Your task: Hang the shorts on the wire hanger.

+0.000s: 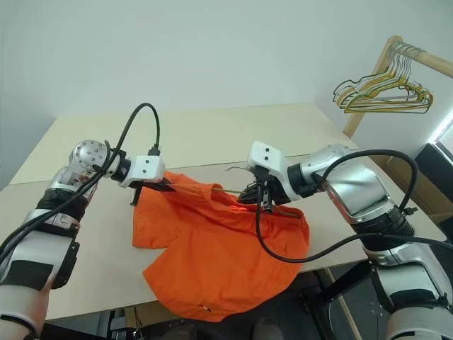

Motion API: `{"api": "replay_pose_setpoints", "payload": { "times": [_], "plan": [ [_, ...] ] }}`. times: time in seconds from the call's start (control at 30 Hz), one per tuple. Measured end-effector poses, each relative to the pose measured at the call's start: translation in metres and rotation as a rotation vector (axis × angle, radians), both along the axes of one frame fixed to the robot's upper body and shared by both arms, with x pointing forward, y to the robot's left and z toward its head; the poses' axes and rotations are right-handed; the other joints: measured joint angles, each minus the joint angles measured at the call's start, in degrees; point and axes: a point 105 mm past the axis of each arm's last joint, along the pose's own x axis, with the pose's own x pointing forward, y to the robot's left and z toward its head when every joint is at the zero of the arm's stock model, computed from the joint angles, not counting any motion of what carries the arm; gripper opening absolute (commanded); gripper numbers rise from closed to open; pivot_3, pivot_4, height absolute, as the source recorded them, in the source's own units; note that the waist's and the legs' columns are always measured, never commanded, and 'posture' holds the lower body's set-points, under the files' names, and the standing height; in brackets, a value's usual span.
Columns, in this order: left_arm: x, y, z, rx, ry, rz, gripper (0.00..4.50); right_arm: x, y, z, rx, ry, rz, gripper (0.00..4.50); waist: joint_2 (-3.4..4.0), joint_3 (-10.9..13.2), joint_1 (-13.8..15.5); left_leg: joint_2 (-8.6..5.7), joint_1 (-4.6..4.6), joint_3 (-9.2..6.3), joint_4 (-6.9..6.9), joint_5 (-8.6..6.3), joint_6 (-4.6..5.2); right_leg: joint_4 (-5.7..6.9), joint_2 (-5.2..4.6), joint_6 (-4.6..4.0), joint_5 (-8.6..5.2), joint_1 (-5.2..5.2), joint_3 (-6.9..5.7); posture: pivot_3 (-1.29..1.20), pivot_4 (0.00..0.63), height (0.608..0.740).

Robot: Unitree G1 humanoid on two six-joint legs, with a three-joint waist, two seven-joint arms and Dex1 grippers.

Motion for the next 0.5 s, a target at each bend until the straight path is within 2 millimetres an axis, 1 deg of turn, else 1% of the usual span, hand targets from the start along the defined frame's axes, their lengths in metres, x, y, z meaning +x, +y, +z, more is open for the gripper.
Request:
{"api": "replay_pose_setpoints", "payload": {
  "times": [0.23,0.5],
  "plan": [
    [-0.001,0.009,0.005,-0.015,-0.001,0.022,0.02,0.002,-0.003,-0.003,-0.026,-0.015,-0.010,0.00,0.00,0.00,-0.02,0.01,0.00,0.00,0.00,0.00,0.00,0.01,0.00,0.00,0.00,-0.01,0.01,-0.05,0.000,0.740],
    [-0.004,0.020,0.001,-0.026,0.015,0.055,0.02,0.002,-0.005,-0.003,-0.035,-0.015,-0.015,0.00,0.00,0.00,0.03,0.02,0.00,0.00,0.00,0.00,0.00,0.01,0.00,0.00,0.00,-0.01,0.00,-0.05,0.000,0.740]
  ]
}}
